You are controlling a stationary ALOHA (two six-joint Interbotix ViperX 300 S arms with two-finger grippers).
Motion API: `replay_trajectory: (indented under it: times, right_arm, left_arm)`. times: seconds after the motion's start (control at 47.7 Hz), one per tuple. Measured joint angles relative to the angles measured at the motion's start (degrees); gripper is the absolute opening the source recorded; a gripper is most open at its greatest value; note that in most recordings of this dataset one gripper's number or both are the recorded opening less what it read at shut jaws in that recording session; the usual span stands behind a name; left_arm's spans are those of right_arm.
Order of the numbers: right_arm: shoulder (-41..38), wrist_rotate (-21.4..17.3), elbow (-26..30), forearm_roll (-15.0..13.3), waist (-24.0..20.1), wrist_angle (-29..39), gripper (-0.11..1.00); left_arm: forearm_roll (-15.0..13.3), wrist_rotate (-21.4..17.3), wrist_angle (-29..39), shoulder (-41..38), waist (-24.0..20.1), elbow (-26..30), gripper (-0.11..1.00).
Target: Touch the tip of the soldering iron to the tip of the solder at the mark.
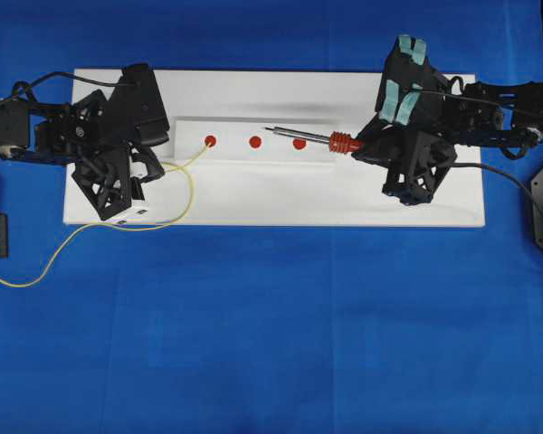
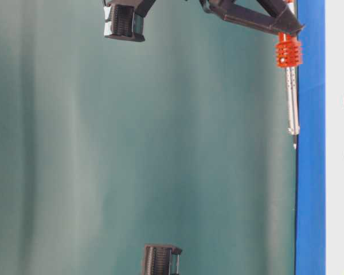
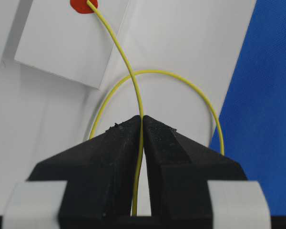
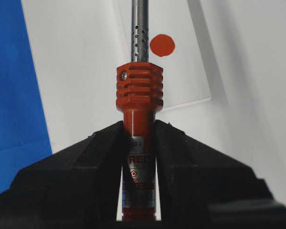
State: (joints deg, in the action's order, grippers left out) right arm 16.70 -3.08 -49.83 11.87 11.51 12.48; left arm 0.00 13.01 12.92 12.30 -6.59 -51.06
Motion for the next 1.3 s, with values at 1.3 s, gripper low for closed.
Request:
replay_trajectory:
  times: [1.3]
  right_arm:
    - [-20.3,0.35,19.95,-3.43,0.0,11.07,0.06]
  left_arm:
    - [0.0,0.0,0.0,0.0,0.09,0.0,0.03]
